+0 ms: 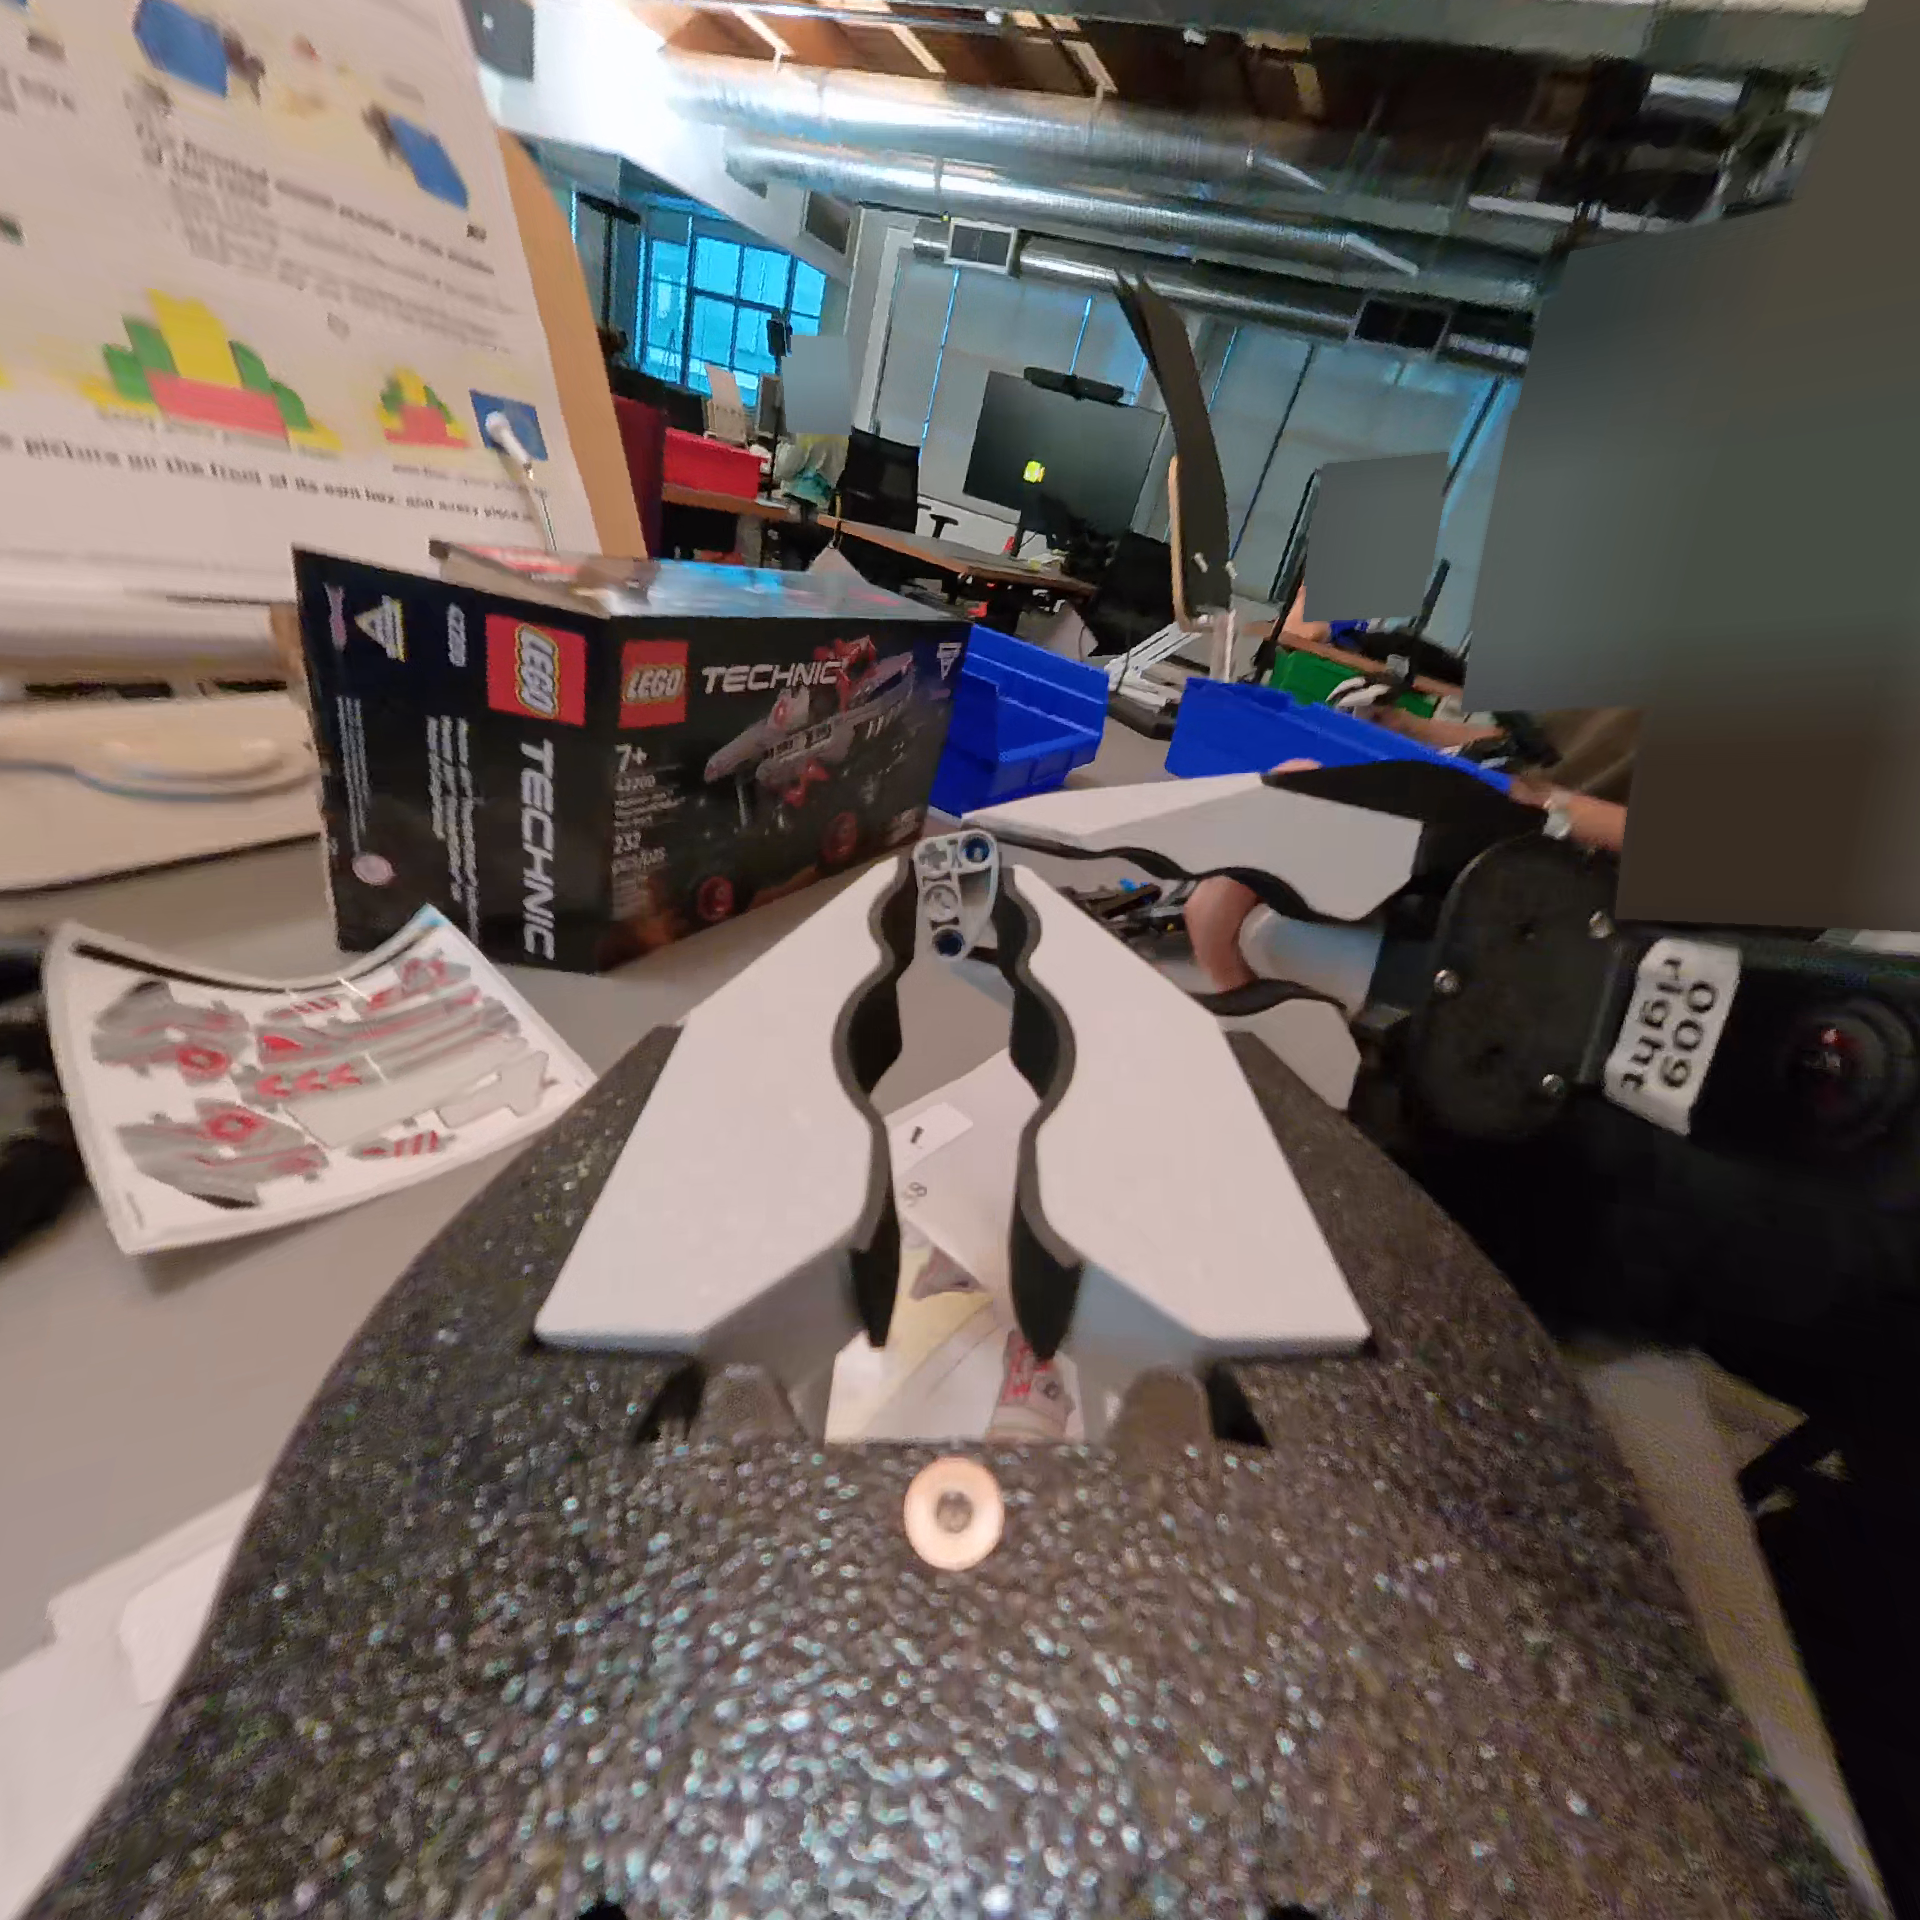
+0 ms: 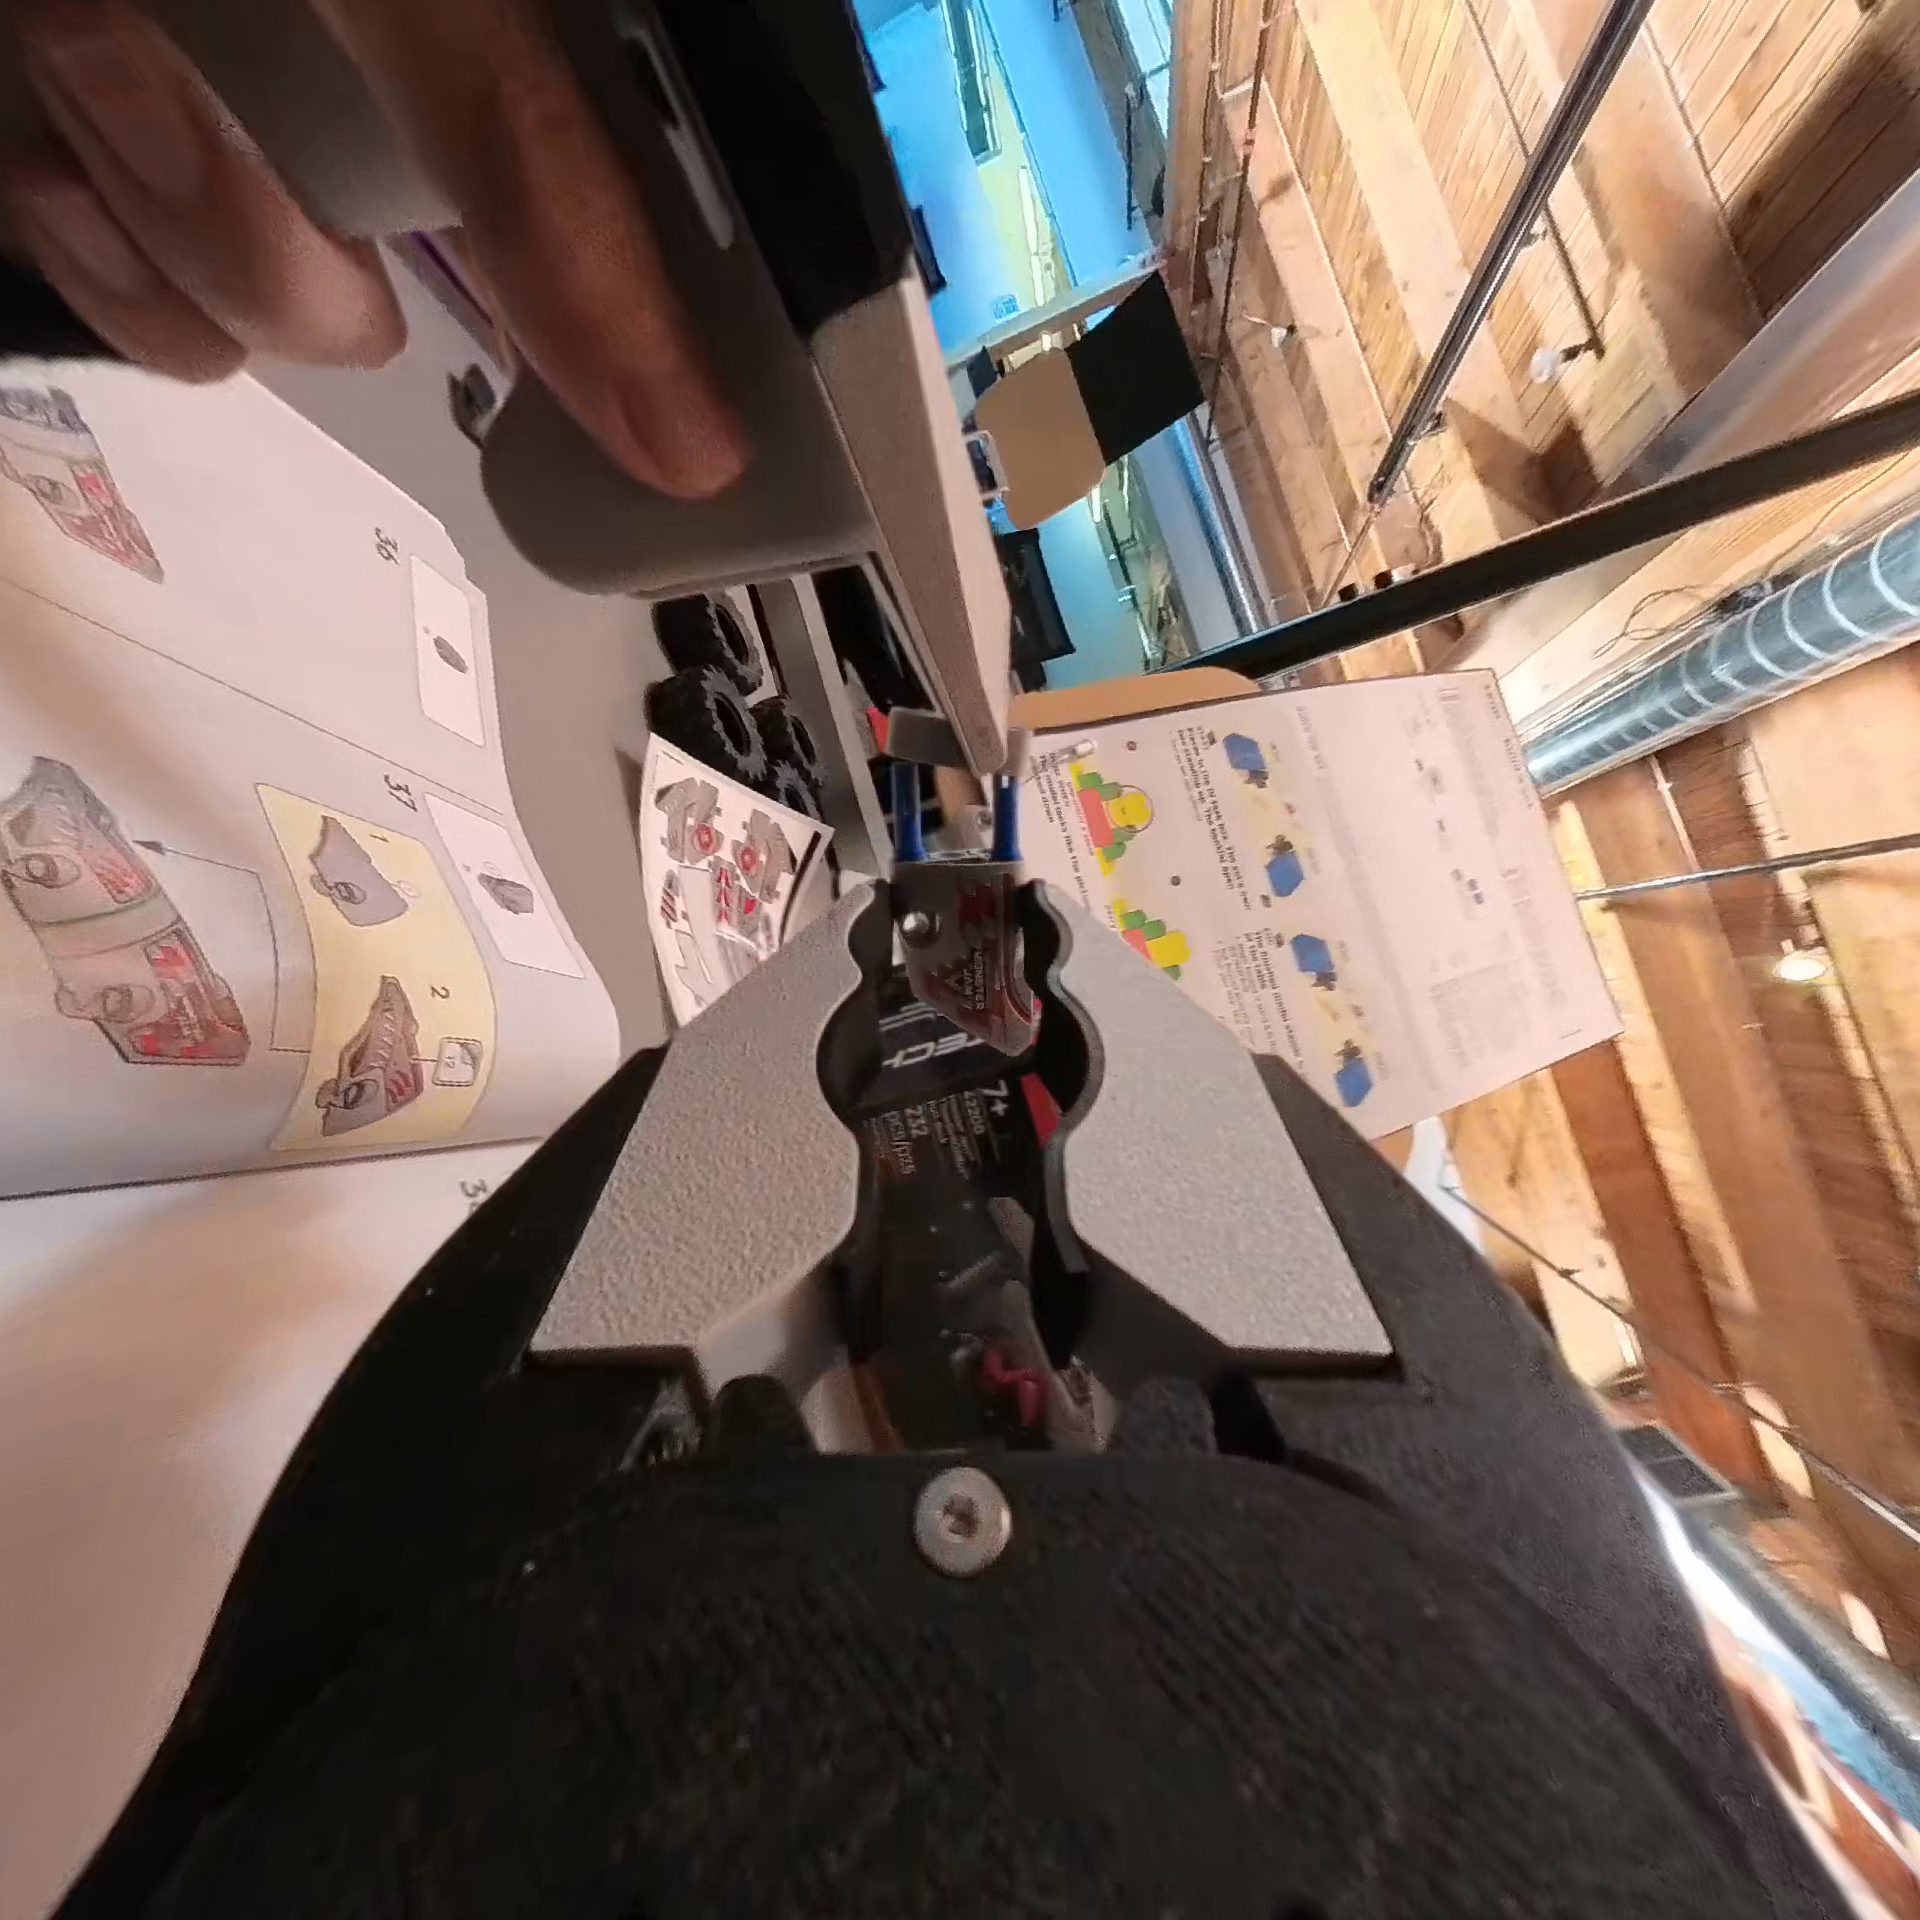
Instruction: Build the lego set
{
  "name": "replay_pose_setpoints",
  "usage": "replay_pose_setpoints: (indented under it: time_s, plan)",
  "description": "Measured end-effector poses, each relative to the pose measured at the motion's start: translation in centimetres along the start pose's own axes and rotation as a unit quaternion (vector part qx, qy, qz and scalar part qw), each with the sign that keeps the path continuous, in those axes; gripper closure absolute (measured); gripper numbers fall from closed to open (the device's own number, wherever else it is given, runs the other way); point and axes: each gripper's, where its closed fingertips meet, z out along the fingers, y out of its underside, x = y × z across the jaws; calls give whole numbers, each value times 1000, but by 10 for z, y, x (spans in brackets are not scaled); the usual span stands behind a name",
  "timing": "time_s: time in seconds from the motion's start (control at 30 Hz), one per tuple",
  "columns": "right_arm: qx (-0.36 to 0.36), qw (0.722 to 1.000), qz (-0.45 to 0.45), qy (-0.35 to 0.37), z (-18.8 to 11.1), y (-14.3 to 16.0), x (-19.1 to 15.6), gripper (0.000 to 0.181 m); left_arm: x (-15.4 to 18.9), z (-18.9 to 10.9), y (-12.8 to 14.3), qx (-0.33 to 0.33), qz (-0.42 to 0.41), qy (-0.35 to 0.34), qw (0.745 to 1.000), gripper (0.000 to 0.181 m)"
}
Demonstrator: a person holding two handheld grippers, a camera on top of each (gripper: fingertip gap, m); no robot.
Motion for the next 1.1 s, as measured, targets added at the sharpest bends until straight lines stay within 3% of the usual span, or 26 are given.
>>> replay_pose_setpoints:
  time_s: [0.1, 0.27, 0.43, 0.57, 0.73, 0.8, 0.93, 1.03, 1.1]
  plan:
    - [-3, 999, -39, 18, -3, -3, 5, 161, 4, -2, -3, 3, 24, 9, 1000, 169]
    - [-23, 998, -58, 9, -3, -4, 3, 160, 4, -3, -2, 26, -70, 51, 996, 169]
    - [-36, 997, 40, -52, -1, 4, -9, 160, -3, 2, 8, -4, -24, 5, 1000, 169]
    - [-49, 996, 31, -69, 1, 11, -17, 160, -8, 5, 16, -26, -71, -11, 997, 168]
    - [-35, 990, 86, -107, 1, 8, -26, 159, -20, 2, 23, -67, 59, -75, 993, 168]
    - [-20, 988, 102, -114, -1, 0, -28, 159, -26, 1, 26, -72, 31, -86, 993, 169]
    - [-12, 987, 118, -111, 0, -2, -27, 159, -22, -3, 22, -51, -76, -20, 996, 169]
    - [3, 988, 108, -115, -1, 0, -28, 159, -11, -5, 21, -42, -168, 53, 984, 169]
    - [14, 984, 132, -120, -1, -1, -28, 159, -14, -3, 26, -45, -200, 56, 977, 169]
